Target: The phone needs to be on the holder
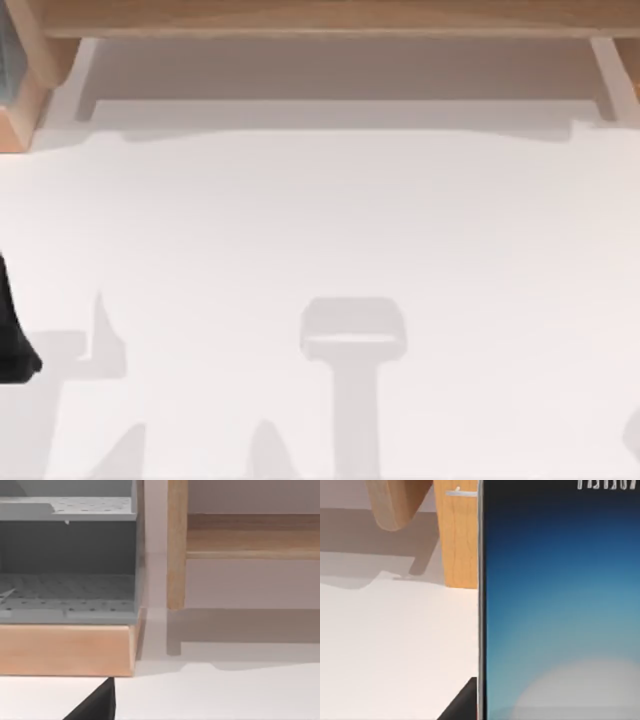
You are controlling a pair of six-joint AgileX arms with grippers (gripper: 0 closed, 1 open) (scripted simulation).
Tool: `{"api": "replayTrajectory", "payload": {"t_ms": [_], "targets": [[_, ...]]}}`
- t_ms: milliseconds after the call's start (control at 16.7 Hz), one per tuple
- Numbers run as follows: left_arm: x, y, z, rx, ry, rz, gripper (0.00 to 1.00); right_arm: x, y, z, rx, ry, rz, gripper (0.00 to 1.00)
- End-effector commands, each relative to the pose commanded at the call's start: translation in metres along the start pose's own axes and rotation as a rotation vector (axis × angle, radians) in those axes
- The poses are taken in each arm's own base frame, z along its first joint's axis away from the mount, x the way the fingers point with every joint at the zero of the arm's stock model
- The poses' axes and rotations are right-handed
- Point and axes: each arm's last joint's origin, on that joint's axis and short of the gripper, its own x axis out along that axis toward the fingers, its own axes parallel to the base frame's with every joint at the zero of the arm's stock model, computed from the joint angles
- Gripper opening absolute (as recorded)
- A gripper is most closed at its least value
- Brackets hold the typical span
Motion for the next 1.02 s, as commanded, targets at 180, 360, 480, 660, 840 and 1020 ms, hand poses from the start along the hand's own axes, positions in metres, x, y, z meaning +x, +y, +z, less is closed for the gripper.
{"api": "replayTrajectory", "payload": {"t_ms": [180,360,480,660,840,1020], "targets": [[0.0000,0.0000,0.0000,0.000,0.000,0.000,1.00,0.0130,0.0024,-0.0044,-0.012,0.013,-0.006,0.00],[0.0000,0.0000,0.0000,0.000,0.000,0.000,1.00,0.0141,0.0026,-0.0047,-0.015,0.014,-0.007,0.00],[0.0000,0.0000,0.0000,0.000,0.000,0.000,1.00,0.0141,0.0026,-0.0047,-0.015,0.014,-0.007,0.08],[0.0000,0.0000,0.0000,0.000,0.000,0.000,1.00,0.0141,0.0026,-0.0047,-0.015,0.014,-0.007,0.30],[0.0000,0.0000,0.0000,0.000,0.000,0.000,1.00,0.0141,0.0026,-0.0047,-0.015,0.014,-0.007,0.53],[0.0000,0.0000,0.0000,0.000,0.000,0.000,1.00,0.0141,0.0026,-0.0047,-0.015,0.014,-0.007,0.75]]}}
